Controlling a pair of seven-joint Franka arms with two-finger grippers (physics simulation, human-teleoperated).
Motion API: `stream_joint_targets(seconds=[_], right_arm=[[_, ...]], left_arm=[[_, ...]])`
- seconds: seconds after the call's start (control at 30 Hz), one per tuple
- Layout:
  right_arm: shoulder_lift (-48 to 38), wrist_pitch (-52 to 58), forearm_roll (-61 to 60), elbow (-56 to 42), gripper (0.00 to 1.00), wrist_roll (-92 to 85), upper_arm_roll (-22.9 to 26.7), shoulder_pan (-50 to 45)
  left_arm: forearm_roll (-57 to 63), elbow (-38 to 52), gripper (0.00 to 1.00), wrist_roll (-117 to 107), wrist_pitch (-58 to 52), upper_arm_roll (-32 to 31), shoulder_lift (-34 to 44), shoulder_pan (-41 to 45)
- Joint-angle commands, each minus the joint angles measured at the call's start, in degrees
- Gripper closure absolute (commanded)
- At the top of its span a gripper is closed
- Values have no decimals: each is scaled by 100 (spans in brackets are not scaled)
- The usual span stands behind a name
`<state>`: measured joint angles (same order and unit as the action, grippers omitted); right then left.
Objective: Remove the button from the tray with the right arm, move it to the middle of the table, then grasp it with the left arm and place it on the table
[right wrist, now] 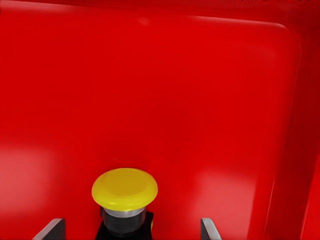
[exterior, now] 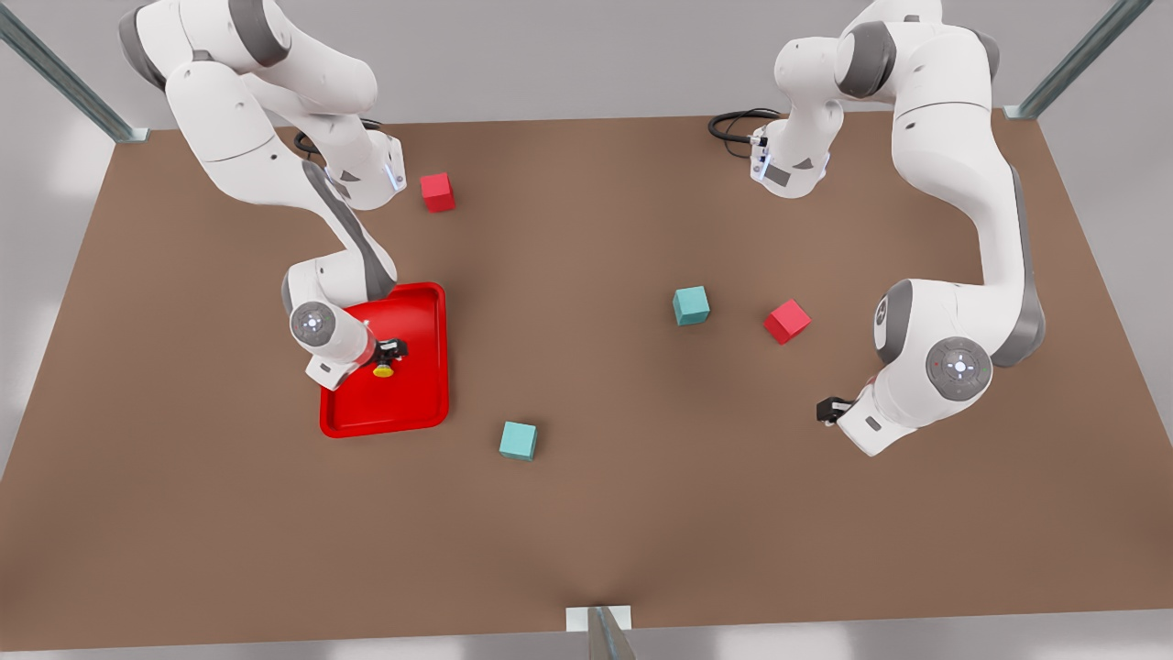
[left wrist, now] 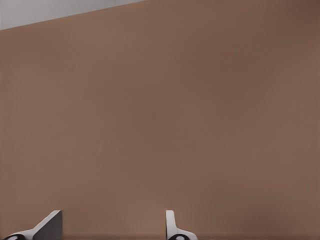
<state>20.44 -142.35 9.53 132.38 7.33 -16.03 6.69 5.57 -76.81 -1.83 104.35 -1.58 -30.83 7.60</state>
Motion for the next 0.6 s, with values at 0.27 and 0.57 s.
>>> stream_joint_targets(seconds=[0.27, 0.57], right_arm=[[30, -92, 5, -2, 26, -12, -5, -28], [39, -92, 5, -2, 45, -12, 4, -19]], left_arm=[[5, -1, 0, -10, 6, 0, -20, 5], [5, -1, 0, -10, 15, 0, -20, 5]])
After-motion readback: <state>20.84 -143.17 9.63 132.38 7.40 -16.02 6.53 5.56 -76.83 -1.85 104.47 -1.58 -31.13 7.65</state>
